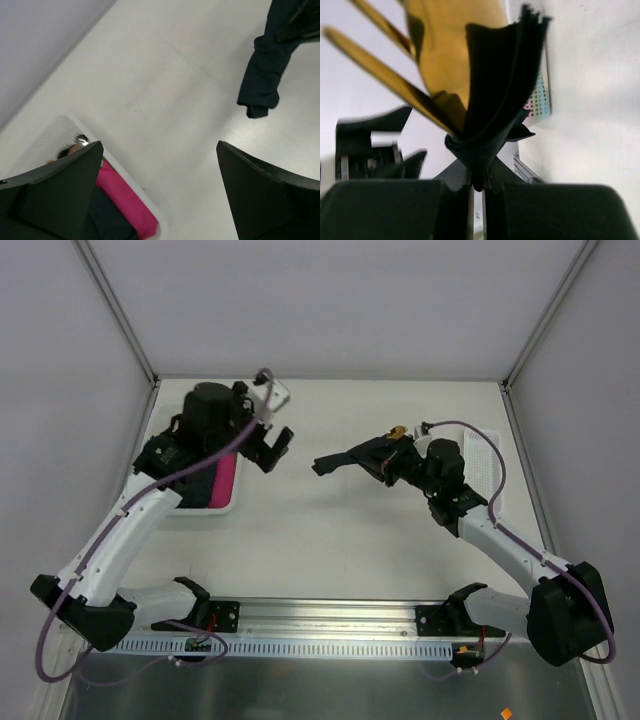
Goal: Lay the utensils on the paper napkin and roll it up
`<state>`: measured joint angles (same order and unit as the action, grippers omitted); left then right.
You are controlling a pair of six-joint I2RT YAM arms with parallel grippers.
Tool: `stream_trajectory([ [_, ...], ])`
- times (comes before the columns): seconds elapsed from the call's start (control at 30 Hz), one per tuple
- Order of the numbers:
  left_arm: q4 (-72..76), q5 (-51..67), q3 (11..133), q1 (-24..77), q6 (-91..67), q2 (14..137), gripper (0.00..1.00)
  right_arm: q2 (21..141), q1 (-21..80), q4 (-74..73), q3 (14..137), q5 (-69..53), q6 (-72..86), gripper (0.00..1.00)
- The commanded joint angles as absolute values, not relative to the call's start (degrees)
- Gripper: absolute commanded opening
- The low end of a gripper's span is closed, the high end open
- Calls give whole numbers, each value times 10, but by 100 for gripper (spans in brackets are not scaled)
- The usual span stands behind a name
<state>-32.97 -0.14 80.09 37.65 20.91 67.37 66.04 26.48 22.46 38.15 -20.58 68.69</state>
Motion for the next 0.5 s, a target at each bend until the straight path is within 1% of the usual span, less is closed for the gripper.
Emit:
stream_trajectory([
  [0.0,-424,362,835,204,57,701,99,657,265,296,446,-293,577,0],
  [0.03,-425,428,834,168,34,714,99,658,264,301,453,-304,545,0],
  [0.07,-425,559,832,137,-7,730,99,655,265,306,461,-325,529,0],
  [0.13,-424,676,819,75,-53,780,99,649,266,319,470,-355,483,0],
  [0.2,-416,760,803,69,-87,804,99,638,268,359,473,-375,459,0],
  [0.23,-366,777,772,71,-99,801,99,635,273,367,474,-390,449,0],
  [0.27,-320,792,750,71,-158,793,99,635,277,376,477,-398,430,0],
  [0.33,-236,818,699,71,-226,775,99,637,286,378,493,-412,407,0],
  [0.37,-184,822,692,72,-271,774,99,639,294,381,497,-421,394,0],
  [0.47,-115,831,672,85,-322,771,99,651,314,400,513,-439,384,0],
])
